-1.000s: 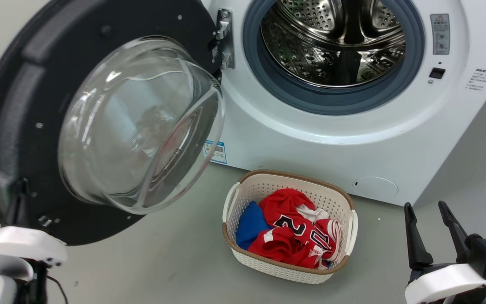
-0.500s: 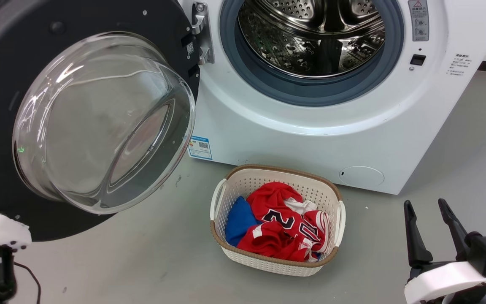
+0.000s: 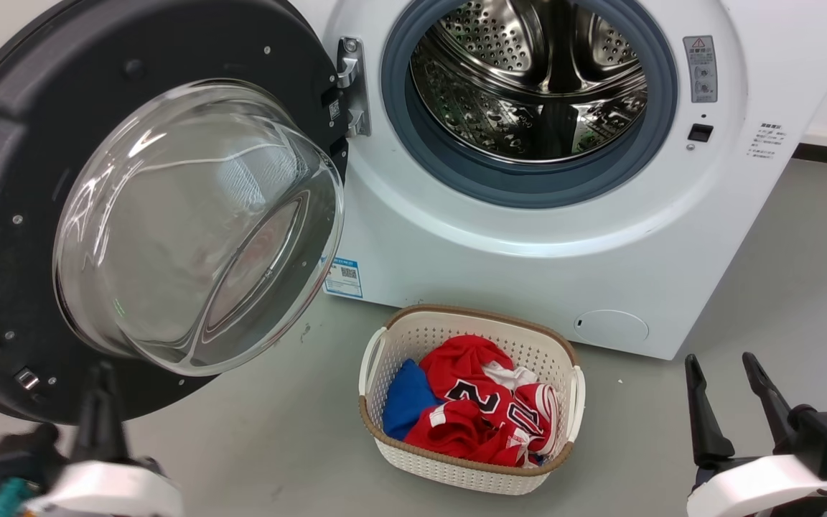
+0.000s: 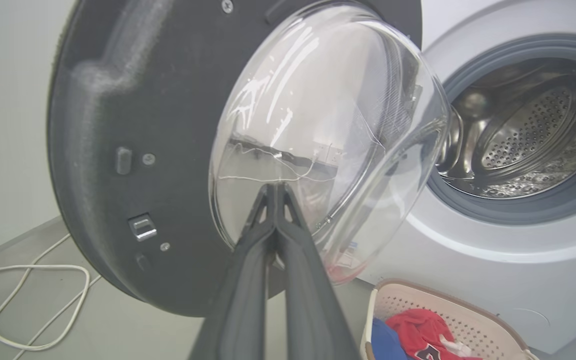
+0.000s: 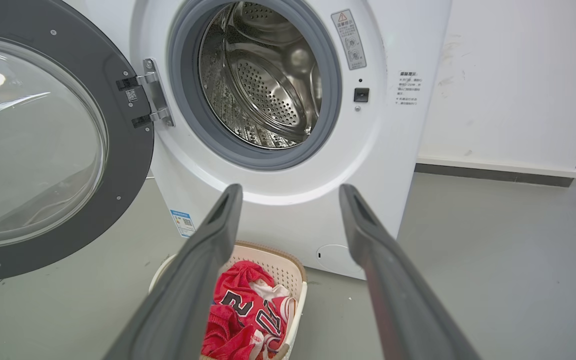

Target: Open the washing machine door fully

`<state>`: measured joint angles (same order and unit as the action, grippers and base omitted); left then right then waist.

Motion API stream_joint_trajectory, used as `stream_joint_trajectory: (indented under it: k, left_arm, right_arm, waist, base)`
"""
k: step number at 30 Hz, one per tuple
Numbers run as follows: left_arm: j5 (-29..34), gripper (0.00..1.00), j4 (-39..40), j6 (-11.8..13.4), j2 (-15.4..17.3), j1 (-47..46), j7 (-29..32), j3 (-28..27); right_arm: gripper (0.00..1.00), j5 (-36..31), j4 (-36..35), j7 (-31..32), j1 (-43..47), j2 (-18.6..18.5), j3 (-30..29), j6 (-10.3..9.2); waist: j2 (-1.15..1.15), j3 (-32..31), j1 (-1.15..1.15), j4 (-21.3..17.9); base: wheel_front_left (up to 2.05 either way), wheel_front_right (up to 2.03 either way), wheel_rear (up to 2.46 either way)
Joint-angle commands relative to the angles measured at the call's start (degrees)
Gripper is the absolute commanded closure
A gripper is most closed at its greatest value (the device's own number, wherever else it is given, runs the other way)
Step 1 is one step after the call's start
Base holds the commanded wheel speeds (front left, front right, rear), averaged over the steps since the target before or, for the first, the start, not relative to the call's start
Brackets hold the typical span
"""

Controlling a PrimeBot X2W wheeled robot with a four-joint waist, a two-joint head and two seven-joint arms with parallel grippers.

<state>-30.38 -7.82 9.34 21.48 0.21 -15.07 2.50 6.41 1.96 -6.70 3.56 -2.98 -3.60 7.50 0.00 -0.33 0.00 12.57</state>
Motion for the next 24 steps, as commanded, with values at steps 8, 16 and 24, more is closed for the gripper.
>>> stream_joint_trajectory:
  k: [8, 16, 24]
  left_arm:
    - [3.02, 1.0, 2.79, -0.82, -5.55, 3.83, -0.12, 8.39]
    - [5.79, 0.72, -2.23, -3.91, -7.88, -1.93, -0.13, 13.79]
    - [7.22, 0.0, -7.72, -4.52, -8.6, -6.41, -0.08, 14.81]
  right_arm:
    - [0.0, 0.19, -0.89, 0.74, 0.67, 0.15, 0.83, -0.01]
    - [0.0, -0.17, -1.15, 1.34, 0.75, 0.16, 1.44, -0.01]
    - [0.0, -0.1, -0.51, 1.3, 0.31, 0.15, 2.6, -0.01]
  waist:
    - [0.0, -1.12, 0.0, -2.17]
    - [0.0, -1.3, 0.0, -6.81]
    - [0.0, -0.97, 0.0, -11.47]
  base:
    - [0.0, 0.0, 0.0]
    - [0.0, 0.0, 0.0]
    - [0.0, 0.0, 0.0]
